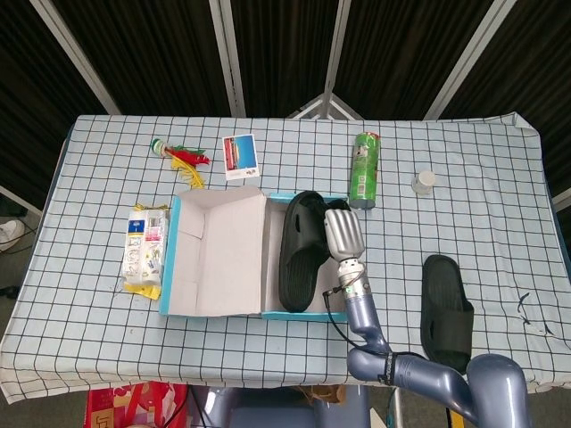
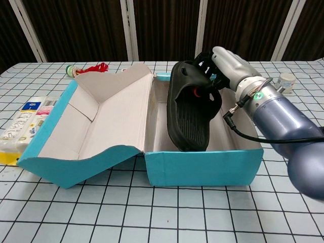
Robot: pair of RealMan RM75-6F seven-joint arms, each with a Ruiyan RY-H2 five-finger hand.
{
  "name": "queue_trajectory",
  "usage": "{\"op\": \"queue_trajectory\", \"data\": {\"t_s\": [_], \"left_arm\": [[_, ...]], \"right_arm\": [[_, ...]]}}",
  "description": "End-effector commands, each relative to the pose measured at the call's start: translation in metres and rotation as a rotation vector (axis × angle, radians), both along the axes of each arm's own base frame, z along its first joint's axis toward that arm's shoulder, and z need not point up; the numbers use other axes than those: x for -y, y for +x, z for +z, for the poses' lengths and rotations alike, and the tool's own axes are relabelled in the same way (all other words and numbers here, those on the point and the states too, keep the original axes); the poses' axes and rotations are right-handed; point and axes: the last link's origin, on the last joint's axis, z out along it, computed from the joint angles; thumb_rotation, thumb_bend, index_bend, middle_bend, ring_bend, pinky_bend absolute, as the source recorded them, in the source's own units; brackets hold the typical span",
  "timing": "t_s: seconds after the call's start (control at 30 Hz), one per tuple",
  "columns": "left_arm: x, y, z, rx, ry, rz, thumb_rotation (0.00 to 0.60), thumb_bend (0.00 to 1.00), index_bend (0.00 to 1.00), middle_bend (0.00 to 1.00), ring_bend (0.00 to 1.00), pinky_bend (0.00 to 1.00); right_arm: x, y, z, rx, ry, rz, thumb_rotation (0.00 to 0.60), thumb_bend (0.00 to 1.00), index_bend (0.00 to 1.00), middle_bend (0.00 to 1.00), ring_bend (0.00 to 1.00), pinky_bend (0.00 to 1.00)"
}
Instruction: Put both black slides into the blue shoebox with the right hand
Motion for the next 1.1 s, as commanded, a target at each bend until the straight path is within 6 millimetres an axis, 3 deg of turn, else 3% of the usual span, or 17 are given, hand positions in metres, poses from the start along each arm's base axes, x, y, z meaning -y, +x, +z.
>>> {"op": "queue_trajectory", "data": {"t_s": [0.03, 1.1], "left_arm": [[0.000, 0.000, 0.000, 0.000, 0.000, 0.000, 0.600, 0.73, 0.15, 0.04, 0.00, 0.00], [0.001, 0.000, 0.002, 0.003, 0.008, -0.002, 0.600, 0.73, 0.15, 0.04, 0.00, 0.00]], "right_arm": [[-0.001, 0.000, -0.001, -0.002, 0.002, 0.000, 0.600, 0.56, 0.59, 0.58, 0.58, 0.24], [-0.015, -0.009, -0.026, -0.151, 0.083, -0.006, 0.600, 0.56, 0.60, 0.58, 0.58, 0.24]]}}
